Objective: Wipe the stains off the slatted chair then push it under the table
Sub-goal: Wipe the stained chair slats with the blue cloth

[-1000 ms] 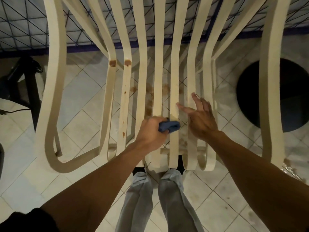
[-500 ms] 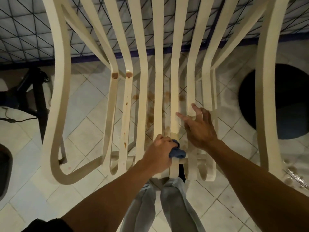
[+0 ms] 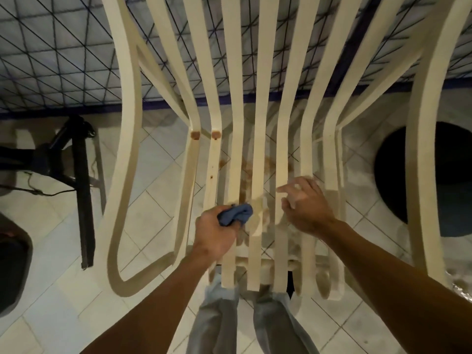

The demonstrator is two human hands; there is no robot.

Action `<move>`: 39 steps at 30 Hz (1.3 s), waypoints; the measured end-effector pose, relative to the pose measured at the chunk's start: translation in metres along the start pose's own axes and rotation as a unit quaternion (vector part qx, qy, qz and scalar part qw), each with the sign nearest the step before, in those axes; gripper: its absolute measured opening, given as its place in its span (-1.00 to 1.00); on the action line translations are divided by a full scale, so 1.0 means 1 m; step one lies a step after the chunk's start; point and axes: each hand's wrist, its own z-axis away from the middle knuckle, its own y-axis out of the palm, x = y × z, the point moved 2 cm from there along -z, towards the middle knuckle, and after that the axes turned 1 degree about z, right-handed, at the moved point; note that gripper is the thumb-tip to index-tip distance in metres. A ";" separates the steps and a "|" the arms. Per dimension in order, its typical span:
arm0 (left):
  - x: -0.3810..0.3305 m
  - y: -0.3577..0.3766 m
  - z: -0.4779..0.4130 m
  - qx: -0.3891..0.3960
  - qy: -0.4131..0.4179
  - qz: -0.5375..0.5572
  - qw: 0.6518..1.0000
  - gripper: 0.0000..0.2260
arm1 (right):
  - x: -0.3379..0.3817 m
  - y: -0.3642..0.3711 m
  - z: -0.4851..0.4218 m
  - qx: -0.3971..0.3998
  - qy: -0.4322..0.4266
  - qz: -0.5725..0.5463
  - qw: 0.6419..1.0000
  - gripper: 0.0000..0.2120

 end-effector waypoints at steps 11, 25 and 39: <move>0.004 -0.084 -0.119 -0.110 -0.003 0.054 0.992 -0.80 | 0.081 -0.017 -0.080 0.008 -0.002 -0.050 0.999 -0.52; 0.009 -0.077 -0.236 -0.033 0.123 -0.109 0.986 -0.79 | 0.080 0.018 -0.132 0.052 0.023 0.089 0.994 -0.28; 0.021 -0.059 -0.218 0.039 0.103 -0.163 0.980 -0.75 | 0.075 0.020 -0.130 0.060 0.006 0.081 0.995 -0.28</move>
